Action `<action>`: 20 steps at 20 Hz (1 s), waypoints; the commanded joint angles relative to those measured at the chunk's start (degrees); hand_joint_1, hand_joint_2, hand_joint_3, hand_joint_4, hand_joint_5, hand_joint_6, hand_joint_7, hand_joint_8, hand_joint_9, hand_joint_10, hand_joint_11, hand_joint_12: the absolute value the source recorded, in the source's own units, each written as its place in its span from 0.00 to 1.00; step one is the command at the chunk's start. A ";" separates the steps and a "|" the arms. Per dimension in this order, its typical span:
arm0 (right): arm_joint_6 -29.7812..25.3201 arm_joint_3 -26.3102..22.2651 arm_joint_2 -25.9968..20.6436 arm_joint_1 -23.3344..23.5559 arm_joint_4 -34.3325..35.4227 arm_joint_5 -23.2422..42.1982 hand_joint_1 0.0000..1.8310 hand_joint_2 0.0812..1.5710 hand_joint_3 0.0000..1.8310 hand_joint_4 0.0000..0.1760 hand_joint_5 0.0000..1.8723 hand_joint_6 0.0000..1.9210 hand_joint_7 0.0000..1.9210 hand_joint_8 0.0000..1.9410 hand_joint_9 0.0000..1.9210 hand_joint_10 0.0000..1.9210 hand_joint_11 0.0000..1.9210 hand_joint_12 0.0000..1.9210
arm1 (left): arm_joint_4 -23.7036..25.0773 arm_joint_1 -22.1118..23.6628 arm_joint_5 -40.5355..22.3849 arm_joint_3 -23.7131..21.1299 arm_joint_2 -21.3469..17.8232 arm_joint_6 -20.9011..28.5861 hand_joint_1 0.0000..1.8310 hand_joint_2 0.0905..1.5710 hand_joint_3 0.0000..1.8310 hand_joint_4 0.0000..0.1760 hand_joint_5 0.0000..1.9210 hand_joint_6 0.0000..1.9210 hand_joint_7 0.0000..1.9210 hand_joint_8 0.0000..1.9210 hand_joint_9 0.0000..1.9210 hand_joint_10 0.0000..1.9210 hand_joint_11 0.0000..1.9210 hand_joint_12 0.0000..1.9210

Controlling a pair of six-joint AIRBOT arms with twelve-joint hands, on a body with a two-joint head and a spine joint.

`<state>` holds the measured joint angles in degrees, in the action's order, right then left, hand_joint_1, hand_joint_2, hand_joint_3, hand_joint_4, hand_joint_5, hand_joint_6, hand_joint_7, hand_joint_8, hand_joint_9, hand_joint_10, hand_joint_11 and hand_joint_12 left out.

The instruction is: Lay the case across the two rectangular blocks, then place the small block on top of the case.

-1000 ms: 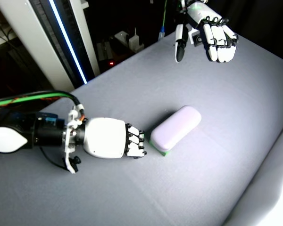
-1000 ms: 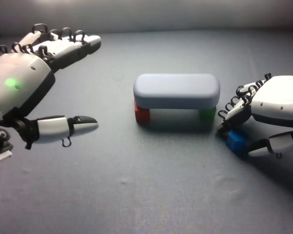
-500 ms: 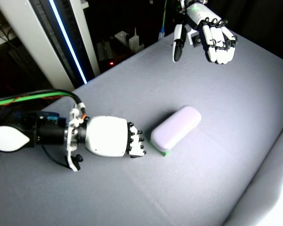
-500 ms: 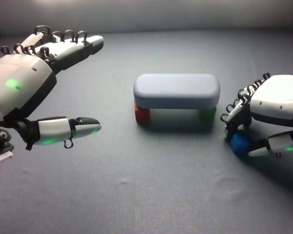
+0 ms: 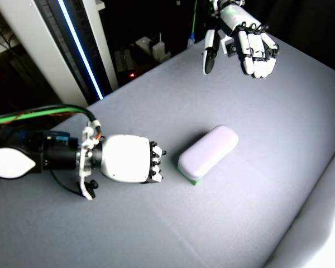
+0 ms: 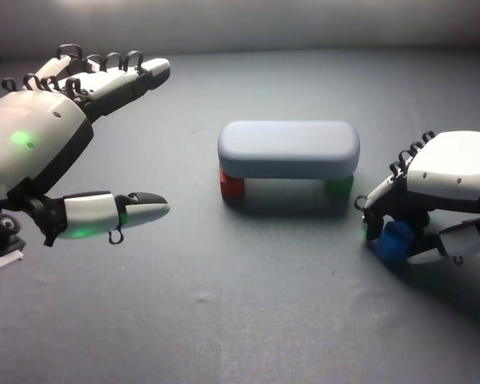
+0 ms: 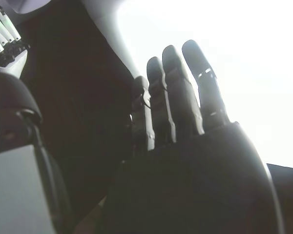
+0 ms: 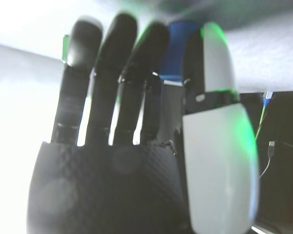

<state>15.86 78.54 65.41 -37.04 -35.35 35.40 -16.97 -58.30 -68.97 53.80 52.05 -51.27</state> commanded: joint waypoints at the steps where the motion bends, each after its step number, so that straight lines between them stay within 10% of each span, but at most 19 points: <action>1: -0.52 0.04 -1.02 1.31 3.24 8.14 0.68 0.68 0.00 0.00 0.51 0.49 0.58 0.48 0.51 0.57 0.40 0.84 | 0.48 0.08 -7.34 0.04 0.36 0.34 0.51 0.56 0.00 0.22 0.15 0.00 0.18 0.00 0.19 0.00 0.00 0.47; 6: 0.24 0.25 -2.19 4.19 8.18 14.33 0.69 0.66 0.00 0.00 0.56 0.39 0.58 0.48 0.51 0.60 0.44 0.81 | -0.34 -1.32 -8.46 -0.22 0.21 0.83 0.54 0.56 0.00 0.16 0.16 0.00 0.18 0.00 0.19 0.00 0.00 0.48; 8: 3.16 0.61 -2.19 6.10 10.23 14.58 0.68 0.66 0.00 0.08 0.60 0.37 0.56 0.50 0.35 0.62 0.05 0.90 | -0.77 -1.55 -8.92 -0.25 0.31 0.83 0.54 0.56 0.00 0.24 0.17 0.00 0.19 0.00 0.20 0.00 0.00 0.49; 9: 3.29 1.22 -2.19 6.81 10.49 14.57 0.67 0.67 0.00 0.18 0.57 0.43 0.56 0.47 0.41 0.59 0.21 0.86 | -0.86 -1.58 -9.02 -0.25 0.39 0.83 0.54 0.56 0.00 0.28 0.17 0.00 0.19 0.00 0.21 0.00 0.00 0.51; 10: 3.29 1.77 -1.90 7.48 10.53 14.46 0.68 0.67 0.00 0.05 0.55 0.45 0.57 0.46 0.48 0.56 0.37 0.79 | -0.88 -1.59 -9.03 -0.25 0.44 0.83 0.53 0.56 0.00 0.32 0.17 0.00 0.19 0.00 0.21 0.00 0.00 0.52; 12: 3.46 3.42 -0.17 9.25 10.29 12.95 0.69 0.67 0.00 0.00 0.61 0.27 0.53 0.59 0.46 0.69 0.39 0.89 | -1.08 -1.63 -9.02 -0.21 0.57 0.83 0.53 0.56 0.00 0.36 0.17 0.00 0.20 0.00 0.21 0.00 0.00 0.51; 14: 3.46 4.73 1.30 10.77 9.52 11.16 0.67 0.67 0.00 0.00 0.59 0.45 0.51 0.48 0.42 0.48 0.31 0.75 | -1.15 -1.70 -9.00 -0.15 0.69 0.83 0.53 0.56 0.00 0.28 0.17 0.00 0.20 0.00 0.21 0.00 0.00 0.52; 17: 3.46 6.88 3.81 13.67 6.71 7.33 0.67 0.68 0.00 0.00 0.59 0.36 0.50 0.59 0.45 0.60 0.38 0.80 | -1.15 -1.69 -8.88 0.07 0.97 0.83 0.54 0.55 0.00 0.27 0.18 0.00 0.20 0.00 0.21 0.00 0.00 0.52; 20: 3.46 8.29 5.69 14.89 5.24 5.31 0.68 0.67 0.00 0.00 0.52 0.48 0.59 0.43 0.54 0.49 0.44 0.74 | -1.14 -1.69 -8.56 0.15 1.13 0.83 0.54 0.56 0.00 0.13 0.18 0.00 0.21 0.00 0.21 0.00 0.00 0.52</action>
<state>19.49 86.67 71.50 -22.85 -32.16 36.34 -19.07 -60.29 -70.59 53.69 52.77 -50.70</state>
